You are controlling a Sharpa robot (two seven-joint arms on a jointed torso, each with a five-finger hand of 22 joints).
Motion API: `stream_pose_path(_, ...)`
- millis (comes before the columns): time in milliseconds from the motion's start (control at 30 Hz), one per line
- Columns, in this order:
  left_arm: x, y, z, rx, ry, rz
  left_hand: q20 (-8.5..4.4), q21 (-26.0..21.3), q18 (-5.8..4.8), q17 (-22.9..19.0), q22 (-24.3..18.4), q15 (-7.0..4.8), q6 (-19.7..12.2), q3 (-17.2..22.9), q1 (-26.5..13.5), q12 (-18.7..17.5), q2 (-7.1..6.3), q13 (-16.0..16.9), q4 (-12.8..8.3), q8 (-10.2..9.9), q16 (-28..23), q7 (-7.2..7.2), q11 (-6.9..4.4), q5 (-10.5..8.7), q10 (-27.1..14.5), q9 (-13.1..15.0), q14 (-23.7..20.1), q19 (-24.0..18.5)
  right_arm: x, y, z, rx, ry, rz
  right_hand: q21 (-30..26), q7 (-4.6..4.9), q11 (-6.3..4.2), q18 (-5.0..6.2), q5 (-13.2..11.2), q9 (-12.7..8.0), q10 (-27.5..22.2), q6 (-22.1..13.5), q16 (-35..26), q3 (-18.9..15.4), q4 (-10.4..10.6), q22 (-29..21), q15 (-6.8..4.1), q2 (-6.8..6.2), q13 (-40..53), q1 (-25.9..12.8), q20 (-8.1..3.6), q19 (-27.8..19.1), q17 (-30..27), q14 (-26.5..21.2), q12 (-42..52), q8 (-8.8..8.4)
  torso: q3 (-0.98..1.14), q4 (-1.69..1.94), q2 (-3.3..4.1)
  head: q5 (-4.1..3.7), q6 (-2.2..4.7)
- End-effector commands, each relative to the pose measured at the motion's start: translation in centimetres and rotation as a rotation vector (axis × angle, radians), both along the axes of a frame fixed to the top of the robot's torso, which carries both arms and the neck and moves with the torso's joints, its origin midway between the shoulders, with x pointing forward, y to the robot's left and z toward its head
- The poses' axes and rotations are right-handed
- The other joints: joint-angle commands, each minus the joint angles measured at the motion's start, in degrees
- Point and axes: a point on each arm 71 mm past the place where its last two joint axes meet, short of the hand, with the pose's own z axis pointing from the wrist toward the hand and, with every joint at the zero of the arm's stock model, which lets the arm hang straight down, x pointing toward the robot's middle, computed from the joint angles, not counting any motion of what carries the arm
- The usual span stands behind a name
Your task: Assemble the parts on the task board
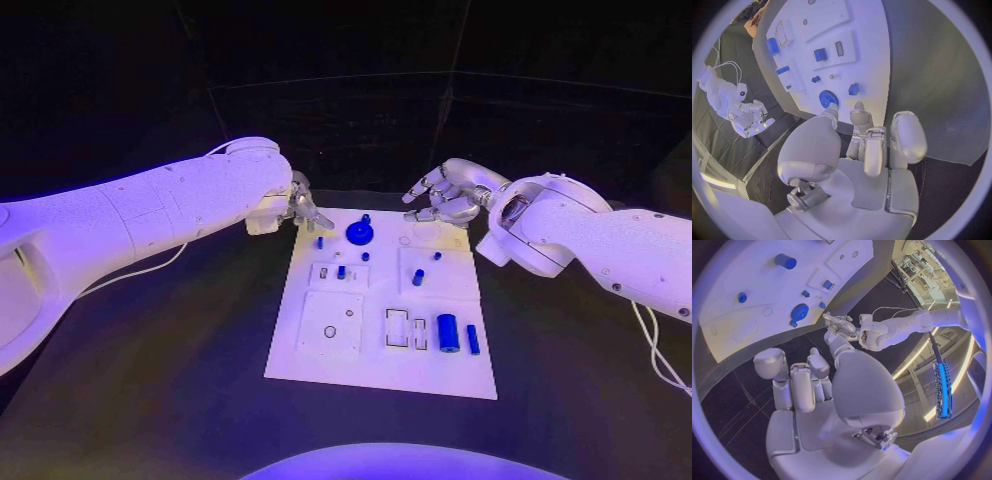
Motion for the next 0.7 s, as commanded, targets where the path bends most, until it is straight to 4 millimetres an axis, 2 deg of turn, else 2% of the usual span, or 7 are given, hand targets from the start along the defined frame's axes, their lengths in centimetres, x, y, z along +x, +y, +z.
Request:
stream_pose_path(33,0.1,-0.1,-0.2,0.024,0.017,-0.041,0.28,-0.07,0.63,14.91,0.05,0.42,0.44,-0.47,0.69,0.38,0.08,0.04,0.18,0.07,0.07,-0.12,0.15,0.00,-0.02,-0.12,6.00,-0.05,0.0,0.2,0.2,0.007,-0.007,0.008,-0.24,-0.08,0.02,1.02,0.18,-0.08,-0.44,-0.32,-0.20,0.38,0.09,-0.05,-0.35,0.07,-0.08,0.34,-0.15,-0.44,-0.09,2.85,-0.30,0.34,0.05,-0.06,0.01,0.05,-0.17)
stream_pose_path(200,0.1,-0.3,-0.7,0.031,0.022,-0.046,0.25,0.04,0.60,15.08,0.22,0.38,0.57,-0.99,0.65,0.41,0.23,0.02,0.50,0.10,0.17,-0.16,0.11,-0.01,-0.04,-0.28,6.05,0.02,0.0,0.2,0.2,0.007,-0.007,0.010,-0.24,-0.08,0.02,1.02,0.18,-0.08,-0.44,-0.32,-0.20,0.38,0.09,-0.05,-0.35,0.07,-0.08,0.34,-0.15,-0.44,-0.09,2.85,-0.30,0.34,0.01,0.05,-0.07,-0.49,-0.36)
stream_pose_path(700,0.1,-1.2,-1.5,0.037,0.045,-0.063,0.14,0.35,0.51,15.09,0.72,0.25,1.14,-1.80,1.75,0.79,1.18,0.32,0.64,0.46,0.18,-0.36,-0.06,0.01,0.15,-0.56,6.05,0.23,0.0,0.4,0.2,0.006,-0.005,0.012,-0.24,-0.08,0.02,1.02,0.18,-0.08,-0.44,-0.32,-0.20,0.38,0.09,-0.05,-0.35,0.07,-0.08,0.34,-0.15,-0.44,-0.09,2.85,-0.30,0.34,0.06,0.00,-0.07,-0.06,-0.50)
